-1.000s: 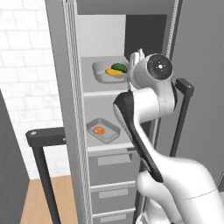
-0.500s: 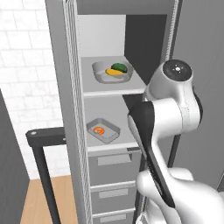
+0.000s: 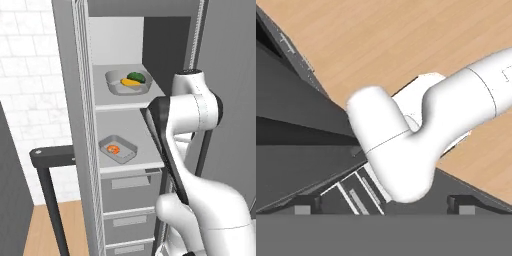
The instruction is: Take the meat container that has the shrimp and place it on the second highest rack of the freezer. Then take the vegetable container that has the corn and broccoli and place it on the highest rack of the freezer.
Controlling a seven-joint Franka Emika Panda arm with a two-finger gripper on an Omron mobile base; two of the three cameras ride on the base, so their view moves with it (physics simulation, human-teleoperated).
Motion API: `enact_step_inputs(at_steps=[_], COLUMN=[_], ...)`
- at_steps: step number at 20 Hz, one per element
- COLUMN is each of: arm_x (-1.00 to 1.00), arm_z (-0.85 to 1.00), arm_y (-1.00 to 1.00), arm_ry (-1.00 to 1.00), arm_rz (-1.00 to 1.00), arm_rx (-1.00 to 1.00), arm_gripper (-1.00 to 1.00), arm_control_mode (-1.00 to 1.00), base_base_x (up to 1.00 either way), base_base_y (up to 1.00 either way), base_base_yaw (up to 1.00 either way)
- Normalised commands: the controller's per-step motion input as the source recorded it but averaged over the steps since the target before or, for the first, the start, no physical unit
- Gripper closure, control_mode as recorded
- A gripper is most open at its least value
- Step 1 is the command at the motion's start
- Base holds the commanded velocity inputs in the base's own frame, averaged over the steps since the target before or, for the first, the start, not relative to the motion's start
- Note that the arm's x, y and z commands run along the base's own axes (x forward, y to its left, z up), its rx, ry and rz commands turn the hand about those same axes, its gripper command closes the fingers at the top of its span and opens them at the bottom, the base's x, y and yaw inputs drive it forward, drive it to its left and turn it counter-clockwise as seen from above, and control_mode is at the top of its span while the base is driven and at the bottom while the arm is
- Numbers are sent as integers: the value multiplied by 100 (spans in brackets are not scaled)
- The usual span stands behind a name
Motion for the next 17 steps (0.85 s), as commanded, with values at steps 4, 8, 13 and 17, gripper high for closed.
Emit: enact_step_inputs(at_steps=[4, 8, 13, 17], arm_x=[0, 0, -5, 0], arm_z=[-94, -70, -10, 0], arm_y=[-28, -29, -58, -84], arm_ry=[29, 7, -5, -1], arm_rz=[-14, -12, -17, -17], arm_rx=[0, 0, 0, 1], arm_gripper=[-100, -100, -100, -100], arm_control_mode=[-100, -100, -100, -100], base_base_x=[0, 0, 0, 0], base_base_y=[0, 0, 0, 0], base_base_yaw=[0, 0, 0, 0])
